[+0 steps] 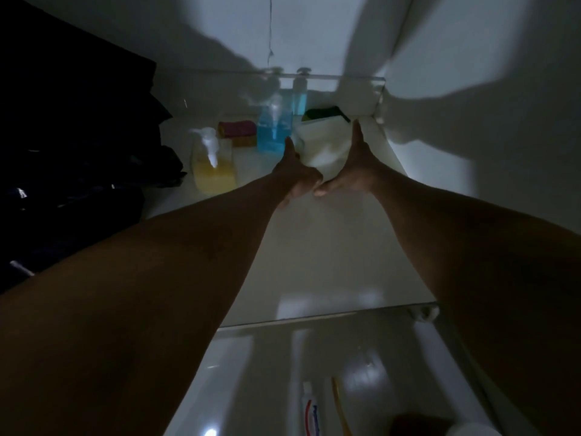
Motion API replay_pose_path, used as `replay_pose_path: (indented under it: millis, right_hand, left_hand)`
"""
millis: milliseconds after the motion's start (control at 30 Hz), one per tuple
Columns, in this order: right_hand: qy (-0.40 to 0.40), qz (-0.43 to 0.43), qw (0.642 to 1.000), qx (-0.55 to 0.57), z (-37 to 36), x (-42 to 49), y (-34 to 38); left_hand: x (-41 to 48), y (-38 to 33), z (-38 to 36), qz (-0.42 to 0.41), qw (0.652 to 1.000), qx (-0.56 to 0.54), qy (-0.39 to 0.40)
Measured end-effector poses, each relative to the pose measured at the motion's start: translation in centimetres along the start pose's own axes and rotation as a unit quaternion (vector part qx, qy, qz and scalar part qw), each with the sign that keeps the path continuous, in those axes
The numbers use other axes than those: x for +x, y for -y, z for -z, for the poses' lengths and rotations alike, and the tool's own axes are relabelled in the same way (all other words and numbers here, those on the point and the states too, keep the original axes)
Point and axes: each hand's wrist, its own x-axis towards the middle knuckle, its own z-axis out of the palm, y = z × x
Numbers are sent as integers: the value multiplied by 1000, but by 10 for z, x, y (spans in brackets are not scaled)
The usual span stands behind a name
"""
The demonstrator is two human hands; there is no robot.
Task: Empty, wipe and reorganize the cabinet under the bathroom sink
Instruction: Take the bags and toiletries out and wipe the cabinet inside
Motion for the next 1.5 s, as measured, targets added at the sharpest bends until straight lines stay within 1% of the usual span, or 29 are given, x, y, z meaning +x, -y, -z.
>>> replay_pose_path:
  millis: [100,300,467,533,633,733,800,867,967,1033,1100,1167,1267,1333,1400,1500]
  right_hand:
    - [-20,16,999,39,2,-20,0]
    - [-12,-22,996,85,-5,-73,-1]
    - [-67,-49,986,146,-21,-159,2]
    - [-85,-65,977,183,-25,-195,7]
    - [-125,-69,956,255,-31,-243,20]
    - [-158,-57,947,274,-38,-290,35]
    - [-198,-61,934,292,-42,-318,41]
    - [-232,-59,920,310,-45,-341,42]
    - [-249,-46,909,330,-46,-366,33]
    - [-233,-65,907,346,-42,-379,26]
    - [-191,-92,902,377,-34,-387,21]
    - [-146,-94,917,360,-29,-386,11]
    - [-95,-64,957,265,-27,-375,-10]
    - [-52,-56,978,194,-26,-362,-23]
    - [-5,-68,989,129,-21,-346,-36]
    - [53,-58,997,19,-12,-324,-55]
  left_hand:
    - [-12,1,2,5,1000,-15,-2]
    - [-58,16,0,34,997,-49,-41]
    - [-126,26,-2,80,992,-90,-45]
    - [-156,29,-3,95,990,-84,-55]
    - [-200,34,-7,99,987,-89,-94]
    - [-246,43,-12,99,980,-117,-129]
    - [-273,51,-15,99,977,-118,-145]
    - [-299,58,-18,93,979,-114,-144]
    - [-329,66,-21,90,979,-148,-105]
    - [-340,75,-24,87,978,-179,-61]
    - [-346,84,-29,80,976,-204,-13]
    - [-350,91,-37,81,976,-202,23]
    - [-347,95,-51,95,980,-166,63]
    - [-338,94,-62,95,984,-133,74]
    - [-325,91,-72,100,984,-131,64]
    - [-302,86,-91,109,982,-146,51]
